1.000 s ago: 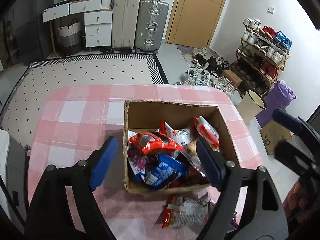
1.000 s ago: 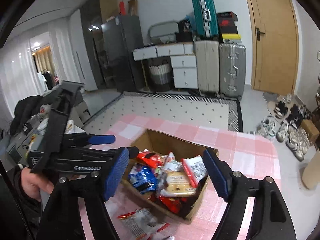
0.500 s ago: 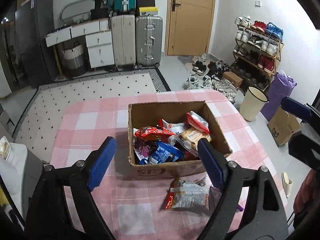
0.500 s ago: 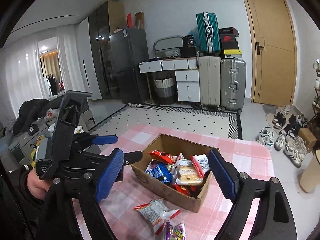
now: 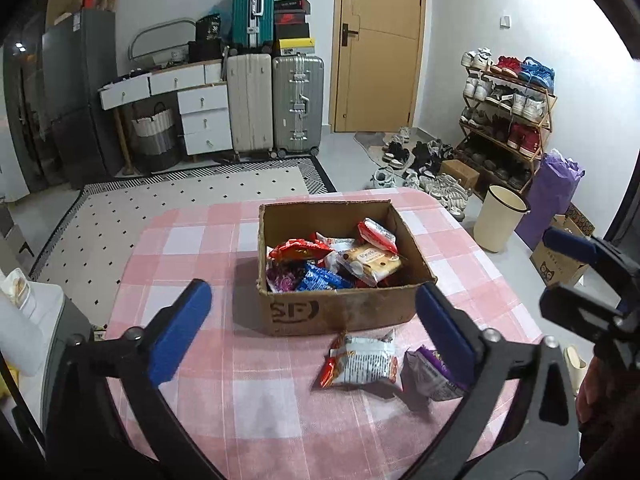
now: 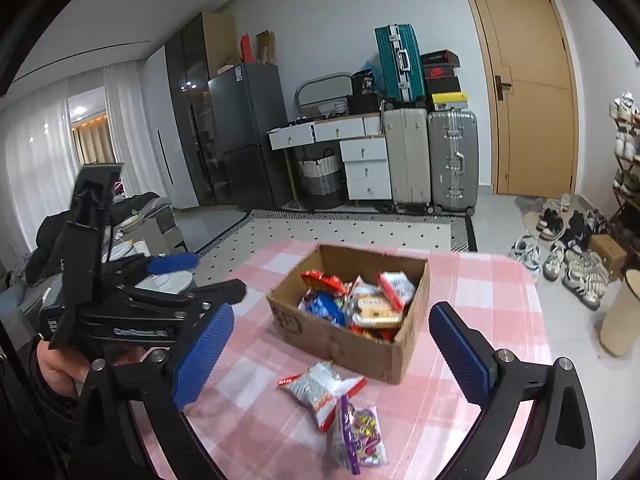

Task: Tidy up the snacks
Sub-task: 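Move both tools back toward the white chip bag and purple candy bag, then grasp the purple candy bag with the right gripper while the left grasps the white chip bag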

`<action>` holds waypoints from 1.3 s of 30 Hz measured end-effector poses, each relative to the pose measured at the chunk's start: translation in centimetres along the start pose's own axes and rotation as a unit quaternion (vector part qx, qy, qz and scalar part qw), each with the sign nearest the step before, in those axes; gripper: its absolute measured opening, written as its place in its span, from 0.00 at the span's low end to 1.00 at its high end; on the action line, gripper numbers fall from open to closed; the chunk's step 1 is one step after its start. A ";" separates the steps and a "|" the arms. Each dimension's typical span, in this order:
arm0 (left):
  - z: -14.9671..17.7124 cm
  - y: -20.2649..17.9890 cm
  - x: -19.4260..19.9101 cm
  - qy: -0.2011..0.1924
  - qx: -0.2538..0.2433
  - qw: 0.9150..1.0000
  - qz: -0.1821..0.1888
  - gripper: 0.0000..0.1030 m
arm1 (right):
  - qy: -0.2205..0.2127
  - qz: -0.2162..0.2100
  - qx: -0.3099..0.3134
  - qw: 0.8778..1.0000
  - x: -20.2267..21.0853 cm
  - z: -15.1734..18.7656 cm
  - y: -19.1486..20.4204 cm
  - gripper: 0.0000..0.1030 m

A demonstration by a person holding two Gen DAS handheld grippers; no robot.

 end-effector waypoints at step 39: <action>13.2 -0.8 -9.7 0.099 0.036 0.993 0.056 0.99 | 0.117 -0.002 -0.058 0.991 -9.4 12.6 -2.8 0.99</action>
Point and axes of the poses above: each gripper's, at about its wrist camera, not at the fingertips, and x roughly against the way its jaws point, y to its left, z to its underside, the point moved 8 cm from there along -x, roughly the way its jaws point, and after that the axes turned 13 degrees about y, right-handed, at the moved point
